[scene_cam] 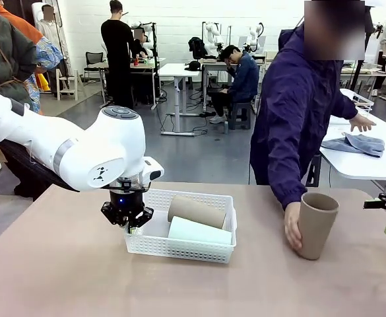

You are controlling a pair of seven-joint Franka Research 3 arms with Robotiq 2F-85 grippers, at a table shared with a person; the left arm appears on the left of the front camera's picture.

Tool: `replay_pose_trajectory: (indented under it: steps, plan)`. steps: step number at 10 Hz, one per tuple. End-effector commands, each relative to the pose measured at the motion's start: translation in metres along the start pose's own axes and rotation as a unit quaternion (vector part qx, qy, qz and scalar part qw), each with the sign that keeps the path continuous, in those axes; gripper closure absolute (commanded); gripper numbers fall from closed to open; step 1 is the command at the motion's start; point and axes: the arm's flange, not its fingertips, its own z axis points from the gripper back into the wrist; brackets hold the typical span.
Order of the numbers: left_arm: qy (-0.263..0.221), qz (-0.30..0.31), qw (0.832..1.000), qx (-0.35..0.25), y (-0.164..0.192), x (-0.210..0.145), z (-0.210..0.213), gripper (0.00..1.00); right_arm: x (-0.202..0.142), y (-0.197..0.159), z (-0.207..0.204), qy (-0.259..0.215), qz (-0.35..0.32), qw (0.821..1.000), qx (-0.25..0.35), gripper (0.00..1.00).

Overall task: Clean and organize the cups into the basket.
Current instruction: Pick up the Reusable plastic cup from the right side of the table and stack it inside the Organizing basket in the center of the table.

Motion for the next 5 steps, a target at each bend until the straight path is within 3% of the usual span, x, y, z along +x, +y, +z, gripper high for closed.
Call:
replay_pose_trajectory:
  steps: [1, 5]
  plan:
    - [0.0, -0.007, 1.0, 0.004, 0.0, -0.001, -0.002, 1.0, -0.001, 0.002, -0.004, 0.004, -0.002, 1.0, 0.002, 0.0]
    - [0.0, -0.007, 1.0, 0.004, 0.0, -0.001, -0.002, 1.0, -0.011, -0.005, -0.008, 0.013, -0.01, 1.0, 0.022, 0.0]
